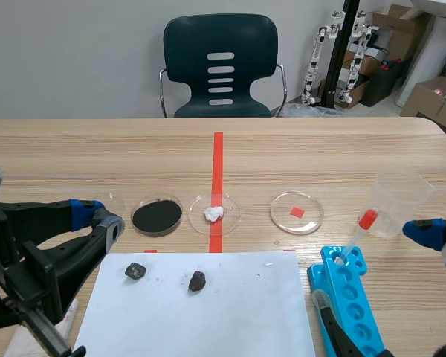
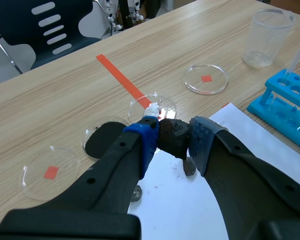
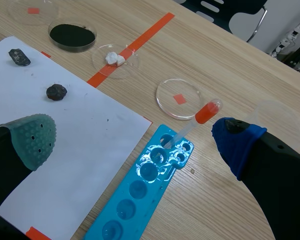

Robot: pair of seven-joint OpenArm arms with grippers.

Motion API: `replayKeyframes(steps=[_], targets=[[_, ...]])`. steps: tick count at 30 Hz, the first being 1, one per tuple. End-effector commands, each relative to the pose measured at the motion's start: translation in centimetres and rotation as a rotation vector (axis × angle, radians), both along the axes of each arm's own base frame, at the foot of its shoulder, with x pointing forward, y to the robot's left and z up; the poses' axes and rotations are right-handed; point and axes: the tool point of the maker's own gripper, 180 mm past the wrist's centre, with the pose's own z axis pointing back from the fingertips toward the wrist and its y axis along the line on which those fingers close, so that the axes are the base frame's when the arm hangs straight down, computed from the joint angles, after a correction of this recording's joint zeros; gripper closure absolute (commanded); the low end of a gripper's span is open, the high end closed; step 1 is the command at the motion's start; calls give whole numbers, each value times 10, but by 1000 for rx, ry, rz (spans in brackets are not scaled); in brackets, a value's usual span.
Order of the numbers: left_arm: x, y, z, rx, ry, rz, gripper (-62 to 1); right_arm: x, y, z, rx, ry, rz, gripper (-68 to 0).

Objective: Put the right mineral back

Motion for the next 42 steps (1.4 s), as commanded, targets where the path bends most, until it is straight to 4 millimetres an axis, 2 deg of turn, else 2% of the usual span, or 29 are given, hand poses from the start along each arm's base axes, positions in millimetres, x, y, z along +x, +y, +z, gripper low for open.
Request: replayKeyframes(steps=[1,35,42], targets=[[2,-1,8,-18,-25,2,-113,4,1,8,10,-32,5,-679],[2,0,7,-4,-13,-24,-113,4,1,8,10,-32,5,-679],[8,-19,-3,34,56,-94,-113,4,1,8,10,-32,5,-679]])
